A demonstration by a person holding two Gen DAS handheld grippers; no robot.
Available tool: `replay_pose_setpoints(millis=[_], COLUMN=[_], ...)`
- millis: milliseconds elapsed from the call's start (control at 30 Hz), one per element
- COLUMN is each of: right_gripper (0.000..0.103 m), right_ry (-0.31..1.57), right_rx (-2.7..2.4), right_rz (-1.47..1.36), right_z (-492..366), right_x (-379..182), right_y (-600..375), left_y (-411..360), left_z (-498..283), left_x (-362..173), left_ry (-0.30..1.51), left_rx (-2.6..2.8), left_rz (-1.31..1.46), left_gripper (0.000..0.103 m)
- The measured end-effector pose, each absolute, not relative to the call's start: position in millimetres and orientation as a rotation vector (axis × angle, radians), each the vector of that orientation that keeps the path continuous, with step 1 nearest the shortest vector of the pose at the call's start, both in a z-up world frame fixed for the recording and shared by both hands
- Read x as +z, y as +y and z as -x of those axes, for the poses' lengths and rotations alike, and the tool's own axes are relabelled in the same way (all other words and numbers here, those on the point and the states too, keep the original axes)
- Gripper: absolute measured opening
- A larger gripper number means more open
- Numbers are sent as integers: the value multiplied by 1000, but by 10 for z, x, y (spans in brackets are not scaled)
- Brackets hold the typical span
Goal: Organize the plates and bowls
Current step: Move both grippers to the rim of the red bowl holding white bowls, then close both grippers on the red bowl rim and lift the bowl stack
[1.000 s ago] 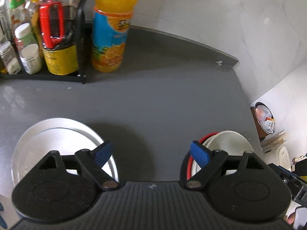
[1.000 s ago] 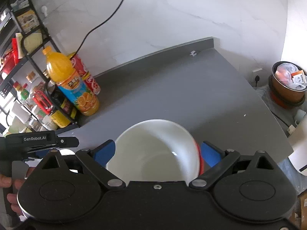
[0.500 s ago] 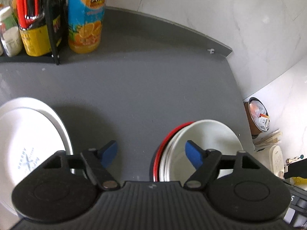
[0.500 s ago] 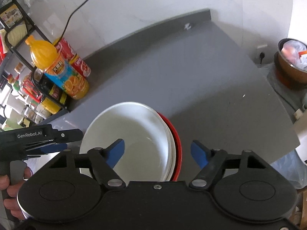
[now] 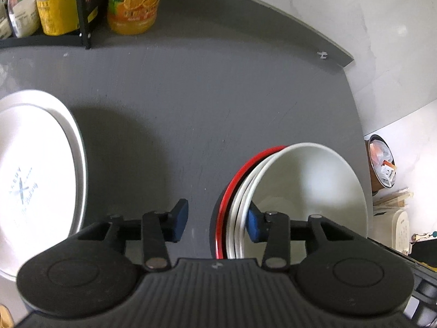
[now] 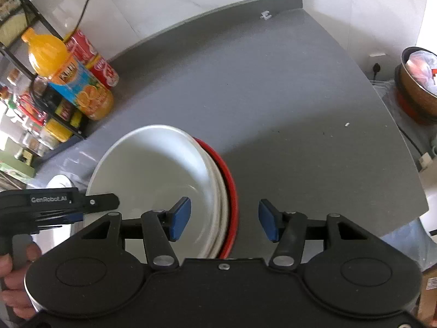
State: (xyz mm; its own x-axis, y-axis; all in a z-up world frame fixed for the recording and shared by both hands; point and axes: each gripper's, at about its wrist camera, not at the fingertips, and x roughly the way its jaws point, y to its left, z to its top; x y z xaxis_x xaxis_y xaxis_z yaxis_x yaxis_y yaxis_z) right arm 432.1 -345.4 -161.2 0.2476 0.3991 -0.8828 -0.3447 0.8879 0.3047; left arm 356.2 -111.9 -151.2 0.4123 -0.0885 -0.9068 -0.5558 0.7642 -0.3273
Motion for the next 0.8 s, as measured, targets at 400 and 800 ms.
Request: replay_pose_setpoints(millis=[400, 800], right_gripper=[28, 27], right_ry=[1277, 1245], right_rx=[514, 528], right_rz=[-72, -55], right_z=[-4292, -4237], right_x=[-1802, -1698], right_y=[-3432, -3432], left_y=[-1226, -1239], left_z=[-3624, -3603], left_x=[-1639, -1474], left_ry=[1179, 1177], left_rx=[340, 338], left_rz=[699, 655], left_gripper=[21, 18])
